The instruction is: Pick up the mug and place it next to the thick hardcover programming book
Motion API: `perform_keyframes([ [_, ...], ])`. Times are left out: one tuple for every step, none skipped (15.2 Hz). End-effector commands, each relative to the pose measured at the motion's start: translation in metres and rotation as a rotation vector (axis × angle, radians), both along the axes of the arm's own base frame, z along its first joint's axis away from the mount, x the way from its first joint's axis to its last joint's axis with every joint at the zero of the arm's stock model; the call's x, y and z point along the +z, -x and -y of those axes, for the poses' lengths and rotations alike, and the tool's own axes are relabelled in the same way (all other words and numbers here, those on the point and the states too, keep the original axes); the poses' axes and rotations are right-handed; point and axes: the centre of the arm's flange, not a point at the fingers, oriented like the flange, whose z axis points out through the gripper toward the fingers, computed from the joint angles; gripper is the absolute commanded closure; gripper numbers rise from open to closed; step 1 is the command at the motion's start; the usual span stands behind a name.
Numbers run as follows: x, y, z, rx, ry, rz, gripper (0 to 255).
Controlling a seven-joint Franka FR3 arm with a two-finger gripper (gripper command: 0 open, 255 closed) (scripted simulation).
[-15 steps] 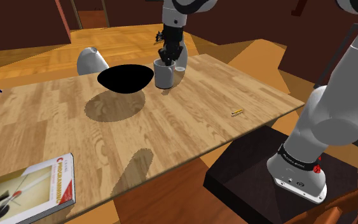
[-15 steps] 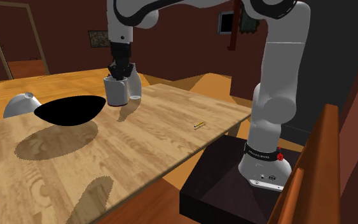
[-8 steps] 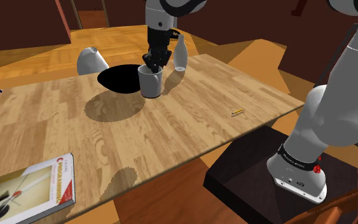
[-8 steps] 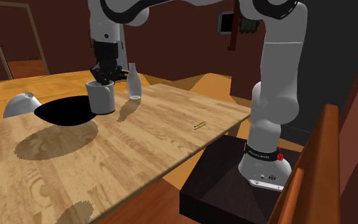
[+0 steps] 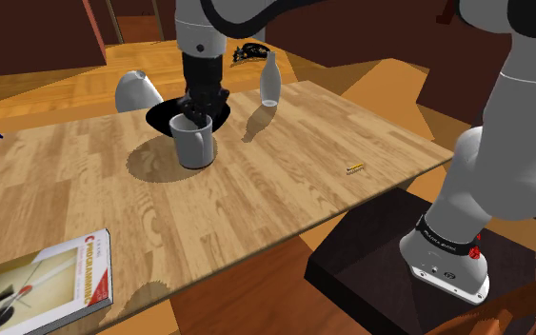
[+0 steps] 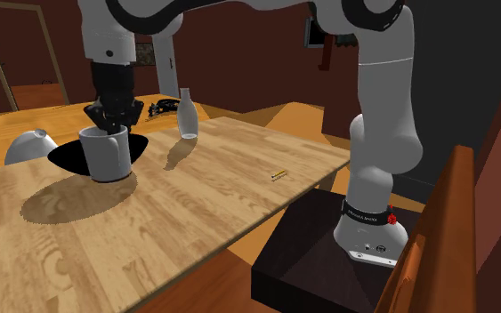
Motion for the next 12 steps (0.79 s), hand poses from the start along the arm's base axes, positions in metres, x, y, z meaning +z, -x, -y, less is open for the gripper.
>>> perform_keyframes([
  [0.002, 0.004, -0.028, -0.002, -0.001, 0.000, 255],
  [0.002, 0.006, -0.041, -0.002, -0.001, 0.000, 255],
  [0.002, 0.008, -0.054, -0.002, -0.001, 0.000, 255],
  [0.002, 0.011, -0.067, -0.002, -0.001, 0.000, 255],
  [0.002, 0.013, -0.080, -0.002, -0.001, 0.000, 255],
  [0.002, 0.015, -0.093, -0.002, -0.001, 0.000, 255],
  [0.002, 0.017, -0.106, -0.002, -0.001, 0.000, 255],
  [0.003, 0.019, -0.119, -0.002, -0.001, 0.000, 255],
  [0.003, 0.021, -0.131, -0.002, -0.001, 0.000, 255],
  [-0.003, 0.021, -0.131, -0.002, -0.001, 0.000, 255],
  [-0.008, 0.021, -0.131, -0.002, -0.001, 0.000, 255],
  [-0.013, 0.021, -0.131, -0.002, -0.001, 0.000, 255],
])
